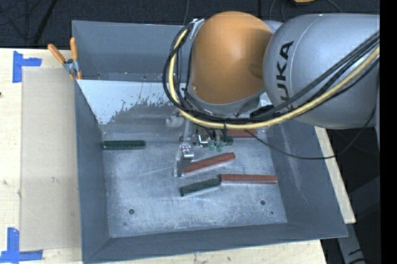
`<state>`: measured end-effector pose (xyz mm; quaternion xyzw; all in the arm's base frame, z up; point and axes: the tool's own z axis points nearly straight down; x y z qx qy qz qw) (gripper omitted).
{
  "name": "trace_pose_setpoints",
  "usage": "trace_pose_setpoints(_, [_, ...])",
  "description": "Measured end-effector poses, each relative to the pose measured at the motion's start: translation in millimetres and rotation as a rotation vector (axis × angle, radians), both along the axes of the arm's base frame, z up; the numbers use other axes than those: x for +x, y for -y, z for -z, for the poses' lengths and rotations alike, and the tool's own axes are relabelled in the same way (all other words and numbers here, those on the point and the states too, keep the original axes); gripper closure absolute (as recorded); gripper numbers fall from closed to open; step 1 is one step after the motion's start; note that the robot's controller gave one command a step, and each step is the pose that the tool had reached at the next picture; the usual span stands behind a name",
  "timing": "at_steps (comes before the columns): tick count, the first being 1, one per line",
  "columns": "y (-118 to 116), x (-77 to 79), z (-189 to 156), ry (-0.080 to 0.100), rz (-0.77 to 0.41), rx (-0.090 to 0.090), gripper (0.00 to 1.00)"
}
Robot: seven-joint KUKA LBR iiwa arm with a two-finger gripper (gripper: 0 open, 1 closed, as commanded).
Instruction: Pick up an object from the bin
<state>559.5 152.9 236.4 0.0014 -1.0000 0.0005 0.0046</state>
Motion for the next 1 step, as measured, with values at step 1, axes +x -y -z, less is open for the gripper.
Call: trace_pose_setpoints(1, [0.7, 1.5, -4.6, 0.008, 0.003, 0.001, 0.00])
